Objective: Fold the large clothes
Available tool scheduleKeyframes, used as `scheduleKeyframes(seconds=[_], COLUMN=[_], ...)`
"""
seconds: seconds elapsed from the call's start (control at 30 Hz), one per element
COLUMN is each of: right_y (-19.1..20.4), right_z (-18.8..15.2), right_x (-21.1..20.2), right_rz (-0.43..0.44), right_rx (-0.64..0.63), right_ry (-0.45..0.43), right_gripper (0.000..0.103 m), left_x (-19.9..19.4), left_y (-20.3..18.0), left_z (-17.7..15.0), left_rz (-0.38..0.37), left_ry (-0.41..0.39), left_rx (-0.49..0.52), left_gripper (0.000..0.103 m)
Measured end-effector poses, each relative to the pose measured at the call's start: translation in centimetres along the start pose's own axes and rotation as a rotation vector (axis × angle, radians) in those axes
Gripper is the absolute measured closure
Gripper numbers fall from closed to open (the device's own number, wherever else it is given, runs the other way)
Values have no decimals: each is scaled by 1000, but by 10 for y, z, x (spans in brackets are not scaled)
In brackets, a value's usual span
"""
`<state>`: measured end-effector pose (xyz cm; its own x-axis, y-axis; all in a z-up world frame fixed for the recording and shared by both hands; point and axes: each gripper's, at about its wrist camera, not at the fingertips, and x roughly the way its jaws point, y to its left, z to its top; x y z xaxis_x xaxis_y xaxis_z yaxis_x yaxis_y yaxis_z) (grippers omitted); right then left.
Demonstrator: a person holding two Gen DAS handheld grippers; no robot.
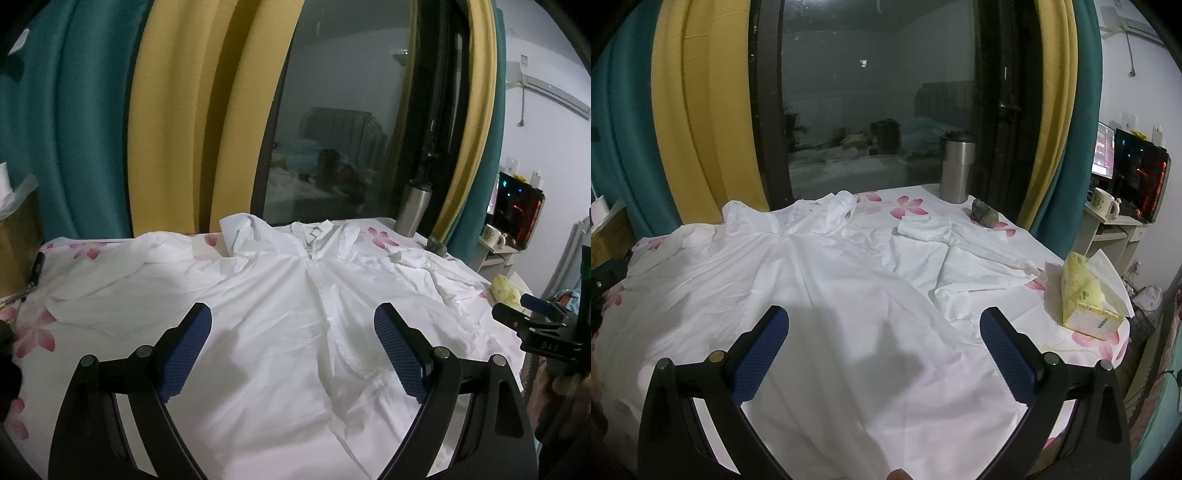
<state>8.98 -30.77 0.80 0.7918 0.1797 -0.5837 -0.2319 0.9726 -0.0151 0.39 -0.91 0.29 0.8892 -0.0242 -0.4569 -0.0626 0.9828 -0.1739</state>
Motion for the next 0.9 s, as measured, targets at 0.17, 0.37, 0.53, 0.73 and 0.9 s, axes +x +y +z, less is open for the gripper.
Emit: scheduleKeyframes(seconds=[0.17,0.37,0.53,0.73,0.9], right_y=[-4,-7,-13,-27,-40], right_z=[-1,-1,-1,7,19], right_x=[3,11,24,48,69], right_rz=[0,0,-2,-17,-39], right_rx=[6,13,19,20,-1], right_ry=[4,18,39,67,73], right_gripper=[1,1,1,1,1], left_x=[3,12,26,49,69], left_y=[-4,-7,-10,-10,-10], left_z=[1,4,10,19,26], left_rz=[-3,-4,-8,-17,-18], left_ry=[6,18,37,64,80], left_rx=[2,3,15,27,29], left_gripper=[11,11,11,11,11])
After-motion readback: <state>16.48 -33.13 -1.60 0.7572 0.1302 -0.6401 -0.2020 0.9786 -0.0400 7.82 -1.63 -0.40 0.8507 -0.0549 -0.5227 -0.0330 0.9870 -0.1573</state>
